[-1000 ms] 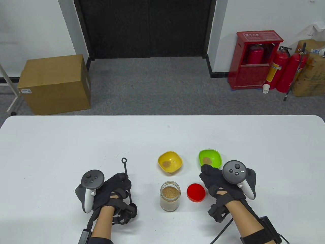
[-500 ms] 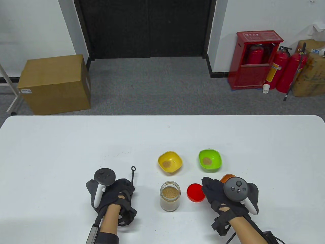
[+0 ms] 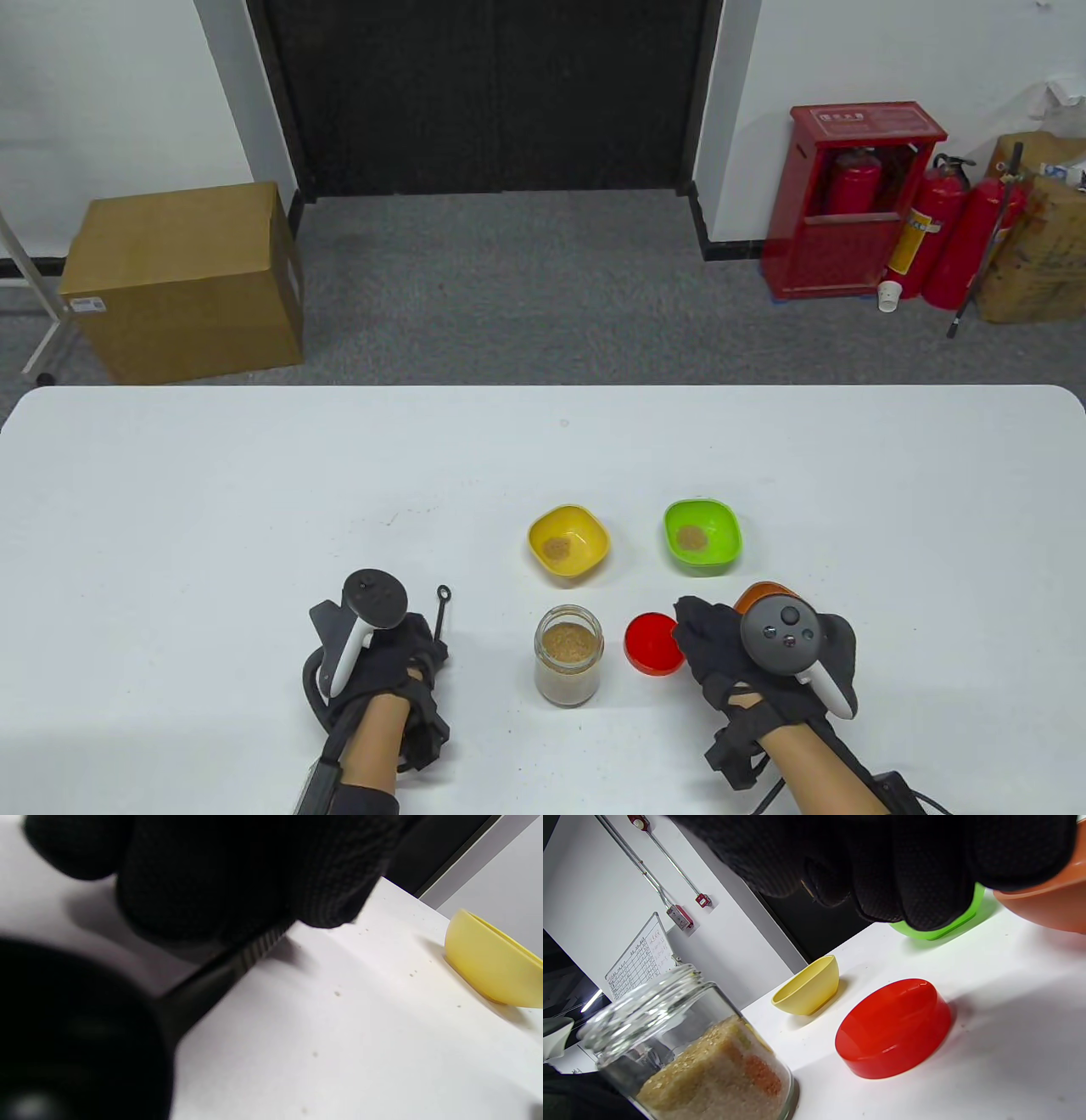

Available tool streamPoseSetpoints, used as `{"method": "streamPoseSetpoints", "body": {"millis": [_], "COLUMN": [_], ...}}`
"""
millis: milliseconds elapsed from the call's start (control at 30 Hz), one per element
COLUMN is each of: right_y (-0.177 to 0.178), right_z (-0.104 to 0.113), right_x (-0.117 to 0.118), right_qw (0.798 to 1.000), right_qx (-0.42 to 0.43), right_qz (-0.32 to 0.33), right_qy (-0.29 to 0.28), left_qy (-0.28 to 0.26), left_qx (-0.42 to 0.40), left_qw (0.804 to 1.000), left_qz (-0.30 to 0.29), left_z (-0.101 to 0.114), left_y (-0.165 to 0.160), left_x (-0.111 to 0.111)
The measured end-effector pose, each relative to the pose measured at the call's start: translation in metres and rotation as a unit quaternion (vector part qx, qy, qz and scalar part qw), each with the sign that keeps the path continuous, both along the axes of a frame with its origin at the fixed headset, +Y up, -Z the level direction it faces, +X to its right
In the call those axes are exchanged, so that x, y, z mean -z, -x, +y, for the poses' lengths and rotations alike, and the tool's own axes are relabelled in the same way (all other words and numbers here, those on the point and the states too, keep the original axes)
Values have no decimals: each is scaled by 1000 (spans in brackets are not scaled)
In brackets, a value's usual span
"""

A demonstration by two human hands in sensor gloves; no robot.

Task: Scoop brown sugar granules from jar into dishes

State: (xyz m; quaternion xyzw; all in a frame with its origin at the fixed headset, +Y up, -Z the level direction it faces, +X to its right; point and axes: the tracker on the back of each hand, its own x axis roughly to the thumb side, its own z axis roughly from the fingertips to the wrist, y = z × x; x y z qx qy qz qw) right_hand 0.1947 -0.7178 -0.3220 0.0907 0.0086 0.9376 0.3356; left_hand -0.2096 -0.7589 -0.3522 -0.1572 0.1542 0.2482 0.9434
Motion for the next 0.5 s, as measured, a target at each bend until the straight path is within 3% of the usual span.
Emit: {"method": "streamPoseSetpoints", "body": {"millis": [200, 500], "right_y": [4, 24], "right_z": [2, 13], "right_x": [-1, 2], "right_qw": [1000, 1000], "right_qx": [-8, -15], "right_qz": [0, 26], "right_qy": [-9, 3], "left_qy": [-14, -140], "left_qx": [14, -9], "left_qw": [1000, 989], "left_qz": [-17, -56], "left_z": [11, 50], "left_y": [-5, -25], "left_x": [-9, -20]}}
